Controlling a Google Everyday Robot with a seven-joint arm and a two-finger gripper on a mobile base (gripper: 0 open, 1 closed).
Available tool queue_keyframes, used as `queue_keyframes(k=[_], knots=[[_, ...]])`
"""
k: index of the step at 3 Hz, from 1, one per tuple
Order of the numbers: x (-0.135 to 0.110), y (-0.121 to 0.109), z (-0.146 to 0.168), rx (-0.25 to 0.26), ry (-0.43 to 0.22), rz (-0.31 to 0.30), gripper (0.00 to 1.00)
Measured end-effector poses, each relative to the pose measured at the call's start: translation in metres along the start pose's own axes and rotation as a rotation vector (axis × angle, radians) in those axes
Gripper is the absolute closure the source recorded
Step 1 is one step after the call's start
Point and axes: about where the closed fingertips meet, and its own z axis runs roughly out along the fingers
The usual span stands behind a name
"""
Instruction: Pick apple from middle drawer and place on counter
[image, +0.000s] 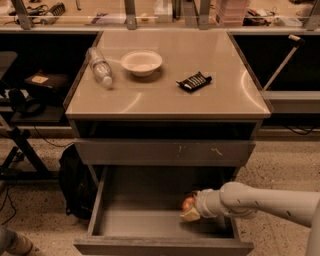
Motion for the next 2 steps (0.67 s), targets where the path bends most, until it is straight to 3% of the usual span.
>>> queue_keyframes(k=[1, 2], knots=[[-0.023, -0.026, -0.071, 0.068, -0.037, -0.005, 1.00], [-0.049, -0.061, -0.161, 0.118, -0.057, -0.002, 1.00]])
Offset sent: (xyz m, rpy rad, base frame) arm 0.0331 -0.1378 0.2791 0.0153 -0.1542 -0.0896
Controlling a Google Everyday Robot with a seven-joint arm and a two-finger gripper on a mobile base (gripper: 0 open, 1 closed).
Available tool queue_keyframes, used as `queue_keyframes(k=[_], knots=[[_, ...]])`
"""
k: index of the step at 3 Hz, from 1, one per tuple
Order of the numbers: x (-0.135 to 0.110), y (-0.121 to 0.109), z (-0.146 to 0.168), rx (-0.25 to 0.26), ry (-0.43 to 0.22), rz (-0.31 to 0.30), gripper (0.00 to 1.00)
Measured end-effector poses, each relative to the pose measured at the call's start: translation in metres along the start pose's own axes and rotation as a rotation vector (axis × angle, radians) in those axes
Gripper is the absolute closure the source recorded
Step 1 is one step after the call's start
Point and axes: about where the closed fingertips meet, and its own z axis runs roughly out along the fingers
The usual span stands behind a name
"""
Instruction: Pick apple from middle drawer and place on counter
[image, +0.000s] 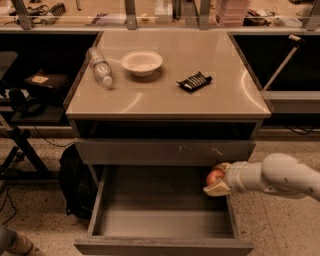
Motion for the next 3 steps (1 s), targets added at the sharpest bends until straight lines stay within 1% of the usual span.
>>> queue_keyframes(k=[1, 2, 3], knots=[[-0.035, -0.036, -0.080, 0.044, 0.006, -0.011, 1.00], [-0.074, -0.061, -0.154, 0.103, 0.024, -0.034, 1.00], [-0.121, -0.079, -0.219, 0.168, 0.019, -0.050, 1.00]])
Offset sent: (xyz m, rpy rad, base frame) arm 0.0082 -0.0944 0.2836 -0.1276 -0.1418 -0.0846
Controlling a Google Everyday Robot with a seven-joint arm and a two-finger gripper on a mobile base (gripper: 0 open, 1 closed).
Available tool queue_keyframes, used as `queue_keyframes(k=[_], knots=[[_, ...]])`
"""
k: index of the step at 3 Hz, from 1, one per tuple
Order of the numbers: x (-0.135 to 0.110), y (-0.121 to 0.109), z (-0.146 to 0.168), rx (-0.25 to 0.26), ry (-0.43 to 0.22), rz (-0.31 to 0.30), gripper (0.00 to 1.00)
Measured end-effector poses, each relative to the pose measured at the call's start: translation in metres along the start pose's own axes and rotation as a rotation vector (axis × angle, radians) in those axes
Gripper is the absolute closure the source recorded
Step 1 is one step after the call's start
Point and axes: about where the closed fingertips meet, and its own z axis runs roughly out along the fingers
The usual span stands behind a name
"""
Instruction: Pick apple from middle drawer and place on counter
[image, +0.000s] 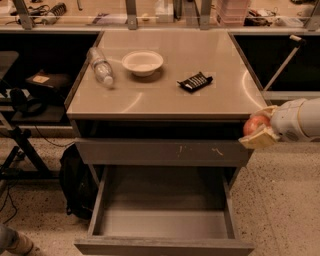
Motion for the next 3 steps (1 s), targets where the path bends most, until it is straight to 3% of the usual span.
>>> queue_keyframes(k=[1, 2, 3], knots=[[0.000, 0.000, 0.000, 0.000, 0.000, 0.000, 1.00], [-0.047, -0.014, -0.001, 0.034, -0.012, -0.051, 1.00], [-0.149, -0.036, -0.017, 0.079, -0.026, -0.175, 1.00]])
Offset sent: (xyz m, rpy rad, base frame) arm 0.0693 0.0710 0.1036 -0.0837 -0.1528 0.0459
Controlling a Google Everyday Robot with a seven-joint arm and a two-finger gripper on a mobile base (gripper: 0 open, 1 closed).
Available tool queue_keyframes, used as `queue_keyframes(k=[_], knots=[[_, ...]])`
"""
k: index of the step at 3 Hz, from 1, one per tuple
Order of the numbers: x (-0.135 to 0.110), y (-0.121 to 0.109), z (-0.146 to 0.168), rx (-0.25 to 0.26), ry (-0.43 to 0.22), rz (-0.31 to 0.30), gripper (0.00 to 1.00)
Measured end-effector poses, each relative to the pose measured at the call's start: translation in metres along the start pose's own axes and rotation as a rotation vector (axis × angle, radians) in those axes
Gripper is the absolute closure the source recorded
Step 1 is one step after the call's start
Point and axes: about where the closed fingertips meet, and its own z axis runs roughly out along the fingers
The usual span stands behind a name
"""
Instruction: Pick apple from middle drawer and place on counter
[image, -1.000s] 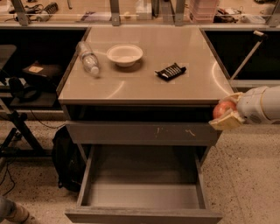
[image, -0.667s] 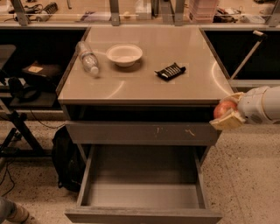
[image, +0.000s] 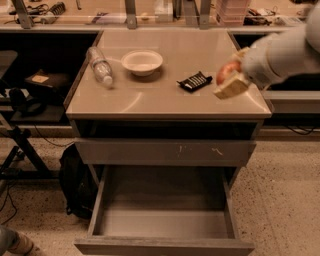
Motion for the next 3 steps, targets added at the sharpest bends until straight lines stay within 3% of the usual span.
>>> queue_keyframes(k=[1, 2, 3], knots=[[-0.048, -0.034, 0.020, -0.022, 0.076, -0.078, 1.00], [-0.049, -0.052, 0.093, -0.122, 0.225, -0.169, 1.00], [-0.030, -0.043, 0.158, -0.288, 0.317, -0.204, 1.00]])
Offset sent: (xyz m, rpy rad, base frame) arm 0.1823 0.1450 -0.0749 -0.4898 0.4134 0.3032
